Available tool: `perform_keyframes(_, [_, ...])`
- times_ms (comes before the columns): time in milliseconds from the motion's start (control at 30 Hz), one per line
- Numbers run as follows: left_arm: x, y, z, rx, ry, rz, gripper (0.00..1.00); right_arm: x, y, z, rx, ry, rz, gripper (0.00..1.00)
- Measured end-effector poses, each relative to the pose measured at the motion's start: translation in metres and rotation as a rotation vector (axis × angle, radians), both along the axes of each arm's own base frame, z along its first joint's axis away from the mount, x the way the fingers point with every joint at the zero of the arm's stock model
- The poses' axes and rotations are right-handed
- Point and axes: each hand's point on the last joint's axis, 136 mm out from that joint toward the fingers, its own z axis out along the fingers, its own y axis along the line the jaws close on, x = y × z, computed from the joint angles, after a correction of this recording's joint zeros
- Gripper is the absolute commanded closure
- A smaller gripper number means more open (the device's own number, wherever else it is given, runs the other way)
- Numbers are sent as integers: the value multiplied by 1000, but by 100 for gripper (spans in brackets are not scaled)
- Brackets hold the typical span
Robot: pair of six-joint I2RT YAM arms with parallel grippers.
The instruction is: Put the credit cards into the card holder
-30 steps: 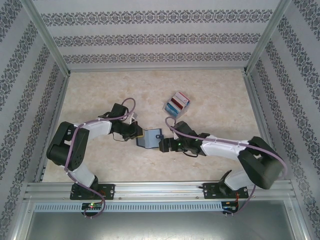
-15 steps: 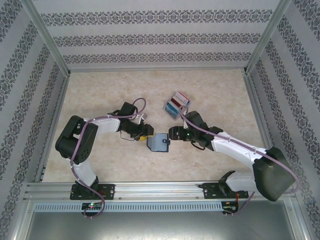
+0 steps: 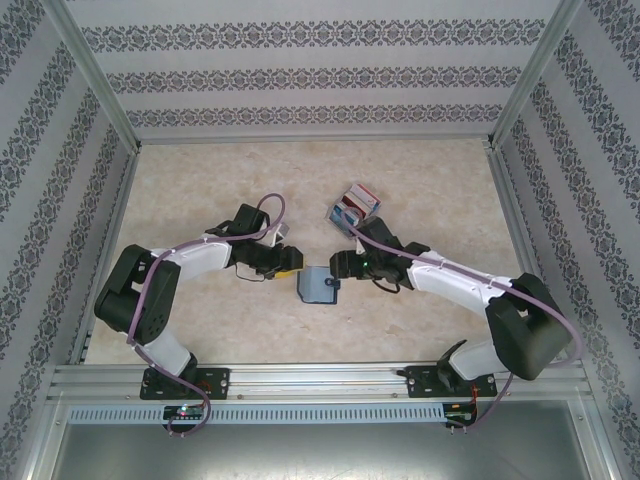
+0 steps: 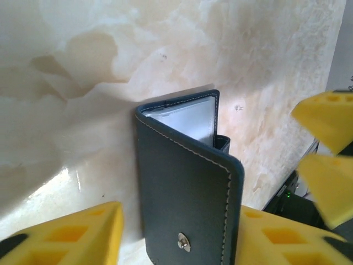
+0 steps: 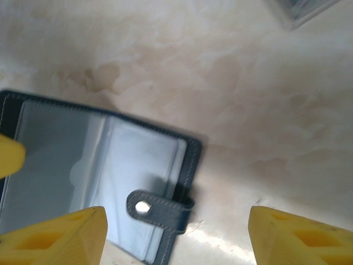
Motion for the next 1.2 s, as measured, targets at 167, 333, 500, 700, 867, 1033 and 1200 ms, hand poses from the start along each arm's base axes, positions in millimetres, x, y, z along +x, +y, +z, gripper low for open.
perform_keyframes(167, [-2,6,-6,38,10,5,73,32,-23,19,-17,-51,-59,29])
perform_keyframes(333, [-5,12,-10,76,12,7,83,53,-41,30,-45,-76,-80,28])
perform_keyframes(500, [-7,14,-9,86,12,6,83,78,-52,45,-78,-107,-65,25])
perform_keyframes(700, [-6,13,-5,82,3,0,85,126,-57,52,-136,-148,0,31])
perform_keyframes(867, [-7,13,-3,85,-2,-9,86,160,-60,48,-197,-135,53,33])
perform_keyframes(1033, [-7,13,-1,82,-6,-8,86,173,-63,45,-270,-128,99,32])
perform_keyframes(1200, [-7,13,-1,78,-6,-10,85,189,-78,36,-375,-125,129,28])
